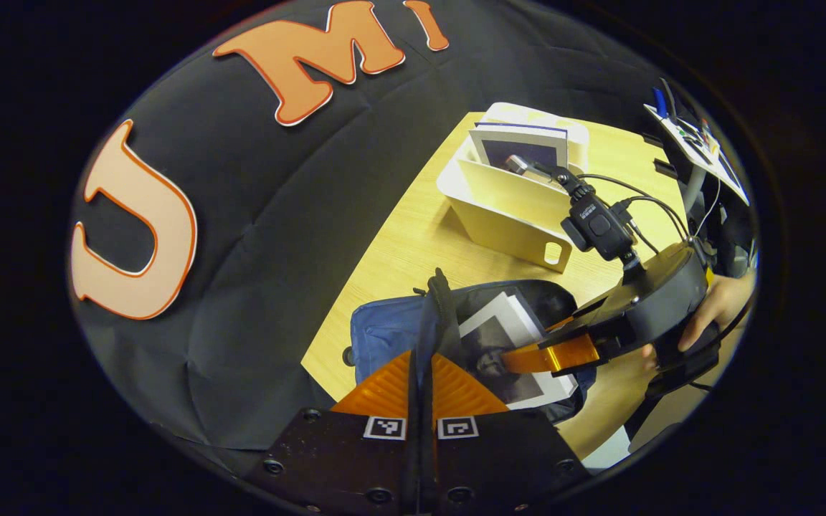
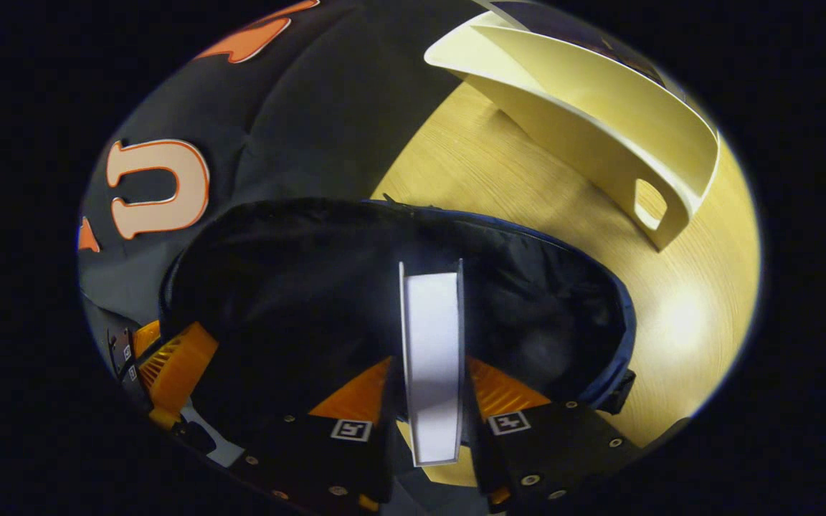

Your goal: Open the schoolbag, grab two books from the bookshelf and put them into the schoolbag.

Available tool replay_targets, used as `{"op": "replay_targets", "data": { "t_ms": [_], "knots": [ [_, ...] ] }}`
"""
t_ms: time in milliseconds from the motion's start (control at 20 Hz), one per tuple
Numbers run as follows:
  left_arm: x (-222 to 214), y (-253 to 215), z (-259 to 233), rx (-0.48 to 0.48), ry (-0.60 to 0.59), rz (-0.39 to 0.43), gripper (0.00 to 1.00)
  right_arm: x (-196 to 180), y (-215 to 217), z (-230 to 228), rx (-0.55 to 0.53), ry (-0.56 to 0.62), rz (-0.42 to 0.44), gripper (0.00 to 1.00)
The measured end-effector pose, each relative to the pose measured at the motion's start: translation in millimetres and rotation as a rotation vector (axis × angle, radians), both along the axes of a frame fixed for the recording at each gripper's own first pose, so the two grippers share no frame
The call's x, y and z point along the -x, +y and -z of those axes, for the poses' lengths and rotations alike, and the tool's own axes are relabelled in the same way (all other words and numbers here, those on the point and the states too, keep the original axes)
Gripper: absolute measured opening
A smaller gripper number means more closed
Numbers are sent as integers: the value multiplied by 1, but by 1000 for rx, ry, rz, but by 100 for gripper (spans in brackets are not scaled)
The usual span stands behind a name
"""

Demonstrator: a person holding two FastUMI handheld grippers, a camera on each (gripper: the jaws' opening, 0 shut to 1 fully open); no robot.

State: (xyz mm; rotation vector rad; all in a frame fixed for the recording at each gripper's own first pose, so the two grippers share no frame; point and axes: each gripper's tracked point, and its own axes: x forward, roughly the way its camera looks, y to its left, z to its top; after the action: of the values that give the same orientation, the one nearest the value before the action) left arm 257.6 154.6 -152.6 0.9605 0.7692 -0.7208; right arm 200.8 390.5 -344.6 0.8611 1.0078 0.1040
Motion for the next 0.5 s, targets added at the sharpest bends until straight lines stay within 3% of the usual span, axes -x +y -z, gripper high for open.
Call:
{"op": "replay_targets", "data": {
  "t_ms": [150,500],
  "knots": [
    [1,-5,2,5,14,0,2,6,-7,2,9,32,-18,97],
    [6,-9,5,-39,7,33,2,13,14,16,22,99,-64,98]
  ]
}}
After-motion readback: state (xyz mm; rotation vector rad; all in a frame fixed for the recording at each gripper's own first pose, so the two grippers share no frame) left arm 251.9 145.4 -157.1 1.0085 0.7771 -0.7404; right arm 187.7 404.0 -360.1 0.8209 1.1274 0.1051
